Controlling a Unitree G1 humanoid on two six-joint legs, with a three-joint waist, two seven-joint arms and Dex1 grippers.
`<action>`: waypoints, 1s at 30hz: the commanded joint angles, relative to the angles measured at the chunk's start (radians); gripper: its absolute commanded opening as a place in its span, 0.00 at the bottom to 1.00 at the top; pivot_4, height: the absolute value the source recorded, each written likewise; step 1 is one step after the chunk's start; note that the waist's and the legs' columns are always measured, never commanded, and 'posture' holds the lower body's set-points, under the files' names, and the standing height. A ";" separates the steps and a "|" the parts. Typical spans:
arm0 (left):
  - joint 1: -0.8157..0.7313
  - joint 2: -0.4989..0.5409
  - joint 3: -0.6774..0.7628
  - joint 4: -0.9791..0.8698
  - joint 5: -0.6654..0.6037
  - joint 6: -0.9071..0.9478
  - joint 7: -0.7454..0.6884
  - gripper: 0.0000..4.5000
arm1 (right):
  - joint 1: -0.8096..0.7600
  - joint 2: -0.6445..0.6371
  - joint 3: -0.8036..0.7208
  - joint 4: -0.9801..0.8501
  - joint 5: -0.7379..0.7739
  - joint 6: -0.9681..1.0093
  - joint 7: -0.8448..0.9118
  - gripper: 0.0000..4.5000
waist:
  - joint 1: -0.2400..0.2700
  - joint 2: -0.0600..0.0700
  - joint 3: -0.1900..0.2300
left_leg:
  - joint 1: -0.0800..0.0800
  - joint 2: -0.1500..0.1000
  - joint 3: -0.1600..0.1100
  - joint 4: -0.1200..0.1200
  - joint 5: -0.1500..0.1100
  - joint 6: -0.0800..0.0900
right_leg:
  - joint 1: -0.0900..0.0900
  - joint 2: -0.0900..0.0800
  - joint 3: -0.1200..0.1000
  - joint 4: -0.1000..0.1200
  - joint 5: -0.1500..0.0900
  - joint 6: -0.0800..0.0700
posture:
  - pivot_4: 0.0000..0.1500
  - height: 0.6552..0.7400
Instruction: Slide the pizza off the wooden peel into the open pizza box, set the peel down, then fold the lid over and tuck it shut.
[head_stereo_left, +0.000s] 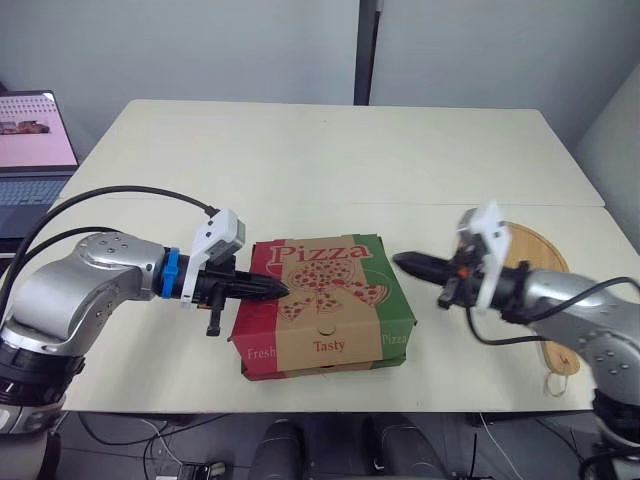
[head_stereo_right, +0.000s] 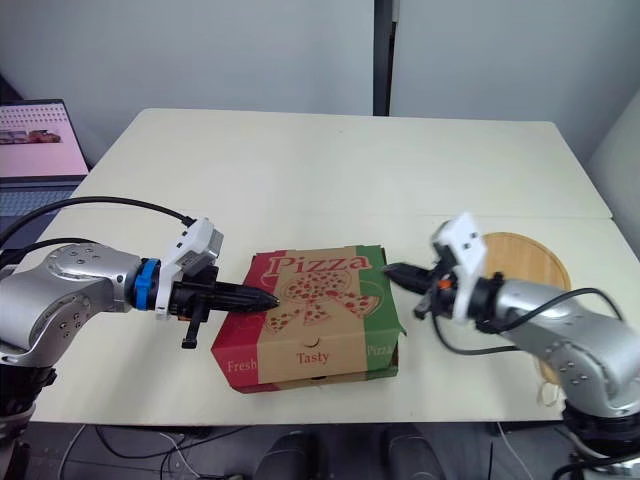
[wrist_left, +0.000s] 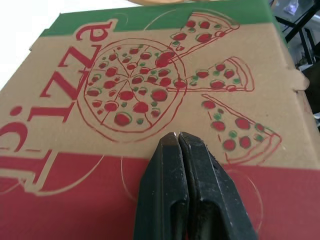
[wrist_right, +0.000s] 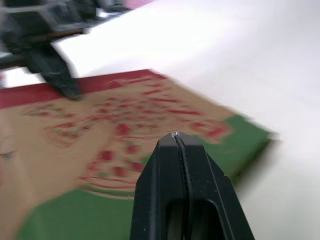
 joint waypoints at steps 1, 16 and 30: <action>-0.028 0.004 0.039 0.013 0.003 -0.014 -0.034 0.01 | 0.069 -0.075 -0.008 0.022 -0.090 -0.090 0.074 0.00 | 0.005 0.000 0.000 | 0.000 0.000 0.000 0.000 0.000 0.000 | 0.000 0.000 0.000 0.000 0.000 0.000 | 1.00 0.89; -0.023 -0.011 0.042 0.020 0.009 0.006 -0.054 0.01 | 0.136 0.008 0.164 -0.015 -0.047 -0.077 0.171 0.00 | -0.001 0.000 0.000 | 0.001 0.001 -0.003 0.003 0.000 0.000 | 0.003 0.002 -0.002 0.001 0.000 0.000 | 1.00 0.89; 0.010 -0.036 0.031 0.005 0.023 0.002 -0.042 0.01 | 0.238 0.019 0.162 -0.058 -0.024 -0.029 0.108 0.00 | 0.002 0.000 0.000 | 0.001 0.001 -0.004 0.005 0.000 0.000 | 0.005 0.002 -0.003 0.001 0.000 0.000 | 1.00 0.89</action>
